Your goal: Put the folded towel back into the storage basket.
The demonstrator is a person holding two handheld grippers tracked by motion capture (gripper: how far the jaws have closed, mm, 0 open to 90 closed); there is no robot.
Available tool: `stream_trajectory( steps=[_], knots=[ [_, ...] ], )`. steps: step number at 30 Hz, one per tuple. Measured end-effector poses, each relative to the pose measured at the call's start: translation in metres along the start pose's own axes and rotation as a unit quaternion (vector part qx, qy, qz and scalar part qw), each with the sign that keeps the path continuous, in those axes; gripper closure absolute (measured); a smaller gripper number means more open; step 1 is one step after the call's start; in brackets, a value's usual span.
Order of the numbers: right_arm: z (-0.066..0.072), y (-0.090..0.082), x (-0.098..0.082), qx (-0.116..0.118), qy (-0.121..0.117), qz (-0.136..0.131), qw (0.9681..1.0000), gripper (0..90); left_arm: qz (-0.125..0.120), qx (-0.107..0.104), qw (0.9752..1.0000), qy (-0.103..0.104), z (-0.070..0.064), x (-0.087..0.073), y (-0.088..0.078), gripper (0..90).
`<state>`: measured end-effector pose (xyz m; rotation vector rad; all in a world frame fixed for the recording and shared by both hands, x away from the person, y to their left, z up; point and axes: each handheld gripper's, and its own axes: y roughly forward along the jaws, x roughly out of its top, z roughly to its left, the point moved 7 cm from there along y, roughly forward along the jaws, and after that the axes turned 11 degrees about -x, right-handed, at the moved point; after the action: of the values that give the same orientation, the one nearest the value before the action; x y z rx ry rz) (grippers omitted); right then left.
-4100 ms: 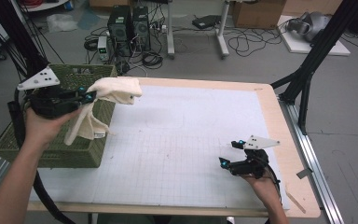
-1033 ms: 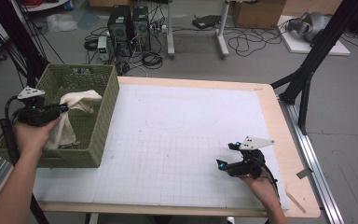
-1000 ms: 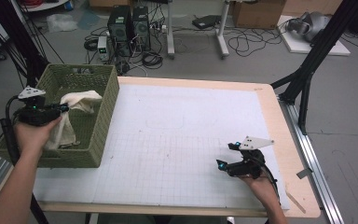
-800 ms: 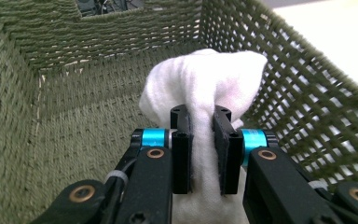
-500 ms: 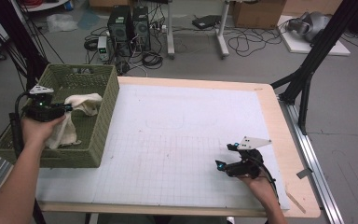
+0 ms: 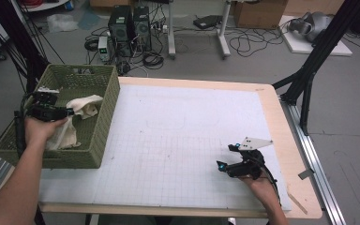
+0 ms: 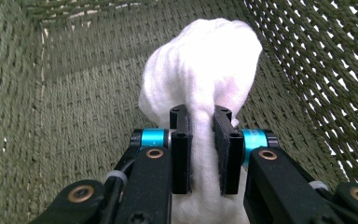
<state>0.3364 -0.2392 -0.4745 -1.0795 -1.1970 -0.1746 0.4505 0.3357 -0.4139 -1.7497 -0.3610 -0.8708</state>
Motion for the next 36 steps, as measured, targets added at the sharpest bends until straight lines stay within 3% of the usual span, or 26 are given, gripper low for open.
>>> stream_trajectory(
  steps=[3,8,14,19,22,25,30,36],
  knots=[
    [0.000,0.000,0.000,0.000,-0.002,-0.001,1.0000,15.4,-0.005,0.002,1.0000,-0.006,0.002,0.000,-0.004,79.0],
    [0.000,0.001,0.000,-0.001,-0.003,-0.001,1.0000,15.4,-0.047,-0.006,0.9988,-0.013,0.000,0.008,-0.009,79.2],
    [0.000,0.001,0.000,-0.001,-0.003,-0.001,1.0000,15.4,-0.097,-0.025,0.9943,-0.038,-0.003,0.016,-0.013,79.2],
    [0.001,0.001,0.000,0.001,-0.003,0.002,1.0000,15.5,-0.127,-0.043,0.9886,-0.069,-0.004,0.022,-0.014,79.2],
    [0.001,0.001,0.000,0.002,-0.003,0.003,1.0000,15.5,-0.121,-0.042,0.9885,-0.080,-0.004,0.021,-0.011,79.2],
    [0.001,0.002,0.000,0.002,-0.003,0.004,1.0000,15.5,-0.090,-0.022,0.9916,-0.090,-0.002,0.017,-0.007,79.2],
    [0.001,0.002,-0.001,0.002,-0.005,0.005,1.0000,15.5,-0.065,-0.004,0.9928,-0.100,0.001,0.013,-0.008,79.3],
    [0.002,0.003,-0.001,0.001,-0.006,0.006,1.0000,15.4,-0.049,0.005,0.9943,-0.094,0.004,0.011,-0.008,79.2]
  ],
)
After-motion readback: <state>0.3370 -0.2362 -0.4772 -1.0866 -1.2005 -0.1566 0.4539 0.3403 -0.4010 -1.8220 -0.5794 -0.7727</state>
